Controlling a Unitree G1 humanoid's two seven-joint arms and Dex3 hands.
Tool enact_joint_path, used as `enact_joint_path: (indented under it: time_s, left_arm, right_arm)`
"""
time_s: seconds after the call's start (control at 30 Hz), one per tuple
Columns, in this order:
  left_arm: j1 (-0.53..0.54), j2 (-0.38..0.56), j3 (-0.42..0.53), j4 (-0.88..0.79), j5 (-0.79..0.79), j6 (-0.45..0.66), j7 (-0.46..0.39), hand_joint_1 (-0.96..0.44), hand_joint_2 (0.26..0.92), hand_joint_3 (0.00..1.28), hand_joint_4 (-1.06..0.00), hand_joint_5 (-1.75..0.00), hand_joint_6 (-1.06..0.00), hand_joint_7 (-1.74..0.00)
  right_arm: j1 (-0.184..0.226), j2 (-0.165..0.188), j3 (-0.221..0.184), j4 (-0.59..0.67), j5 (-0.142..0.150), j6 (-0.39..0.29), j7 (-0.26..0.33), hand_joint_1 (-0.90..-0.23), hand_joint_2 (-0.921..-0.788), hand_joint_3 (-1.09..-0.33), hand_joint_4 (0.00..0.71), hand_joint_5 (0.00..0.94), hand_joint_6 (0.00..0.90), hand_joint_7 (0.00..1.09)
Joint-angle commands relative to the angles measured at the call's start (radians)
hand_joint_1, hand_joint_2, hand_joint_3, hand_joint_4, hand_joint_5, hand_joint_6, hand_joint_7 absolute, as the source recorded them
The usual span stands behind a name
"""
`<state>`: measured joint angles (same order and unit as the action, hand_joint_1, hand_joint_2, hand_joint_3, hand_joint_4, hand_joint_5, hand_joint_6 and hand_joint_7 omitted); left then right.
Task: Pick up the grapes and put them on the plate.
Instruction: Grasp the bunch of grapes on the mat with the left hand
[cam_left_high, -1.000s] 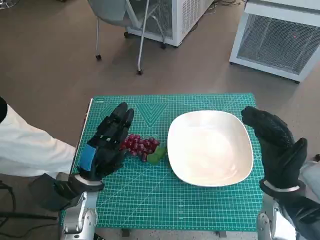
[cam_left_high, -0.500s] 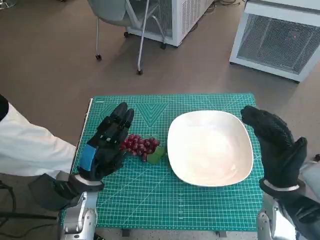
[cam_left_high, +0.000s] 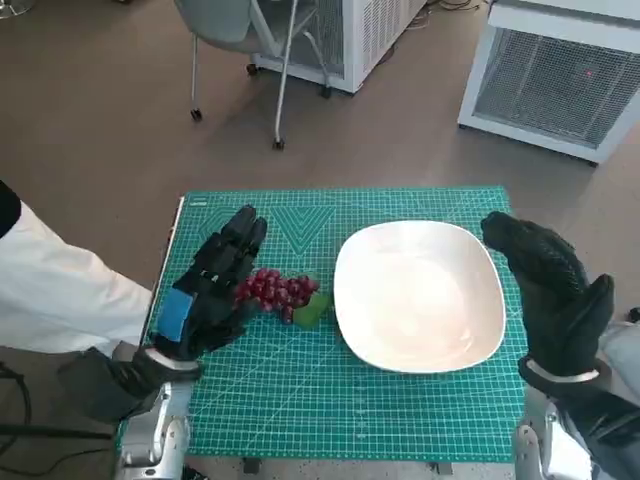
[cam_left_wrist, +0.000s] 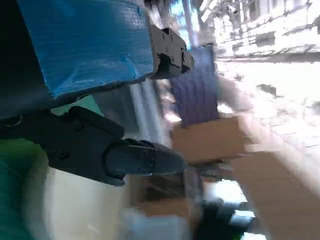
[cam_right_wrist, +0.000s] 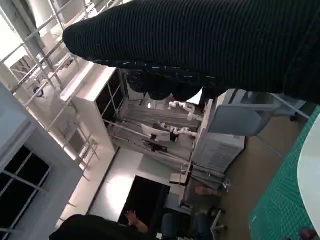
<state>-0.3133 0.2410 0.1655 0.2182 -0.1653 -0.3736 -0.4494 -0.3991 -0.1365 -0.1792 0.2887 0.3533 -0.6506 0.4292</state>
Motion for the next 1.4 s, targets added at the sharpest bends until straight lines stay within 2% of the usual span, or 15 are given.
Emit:
enact_joint_path:
  time_s: [0.03, 0.23, 0.37, 0.53, 0.87, 1.4]
  left_arm:
    - [-0.029, 0.15, -0.03, -0.096, 0.311, -0.008, 0.112, -0.46, 0.898, 0.09, -0.1, 0.0, -0.22, -0.06]
    - [-0.019, 0.218, -0.075, -0.227, 0.512, 0.147, 0.13, -0.35, 0.808, 0.01, -0.04, 0.0, -0.18, -0.03]
    - [-0.009, 0.23, -0.115, -0.306, 0.652, 0.249, 0.152, -0.24, 0.742, 0.0, -0.04, 0.0, -0.21, -0.04]
    - [-0.005, 0.232, -0.173, -0.365, 0.781, 0.359, 0.149, -0.22, 0.698, 0.0, -0.07, -0.01, -0.27, -0.03]
    - [-0.06, 0.224, -0.286, -0.337, 0.906, 0.529, 0.105, -0.27, 0.691, 0.0, -0.09, 0.0, -0.3, -0.01]
    - [-0.229, 0.187, -0.437, -0.115, 0.945, 0.661, 0.065, -0.28, 0.708, 0.0, -0.13, -0.01, -0.33, -0.01]
  right_arm:
    - [0.012, 0.002, -0.003, 0.006, 0.001, 0.011, -0.001, -0.469, -0.921, -0.55, 0.637, 0.0, 0.277, 0.64]
    - [0.014, 0.002, -0.003, 0.003, -0.004, 0.011, -0.006, -0.469, -0.921, -0.55, 0.636, 0.0, 0.277, 0.64]
    - [0.012, 0.001, -0.005, 0.006, -0.005, 0.011, -0.007, -0.469, -0.921, -0.55, 0.636, 0.0, 0.277, 0.64]
    - [0.01, 0.001, -0.006, 0.01, -0.003, 0.012, -0.008, -0.469, -0.921, -0.55, 0.637, 0.0, 0.278, 0.64]
    - [0.01, 0.003, -0.004, 0.007, -0.007, 0.011, -0.013, -0.468, -0.921, -0.55, 0.636, 0.0, 0.278, 0.64]
    - [0.008, -0.001, -0.008, 0.011, -0.006, 0.009, -0.008, -0.469, -0.921, -0.549, 0.637, 0.0, 0.279, 0.64]
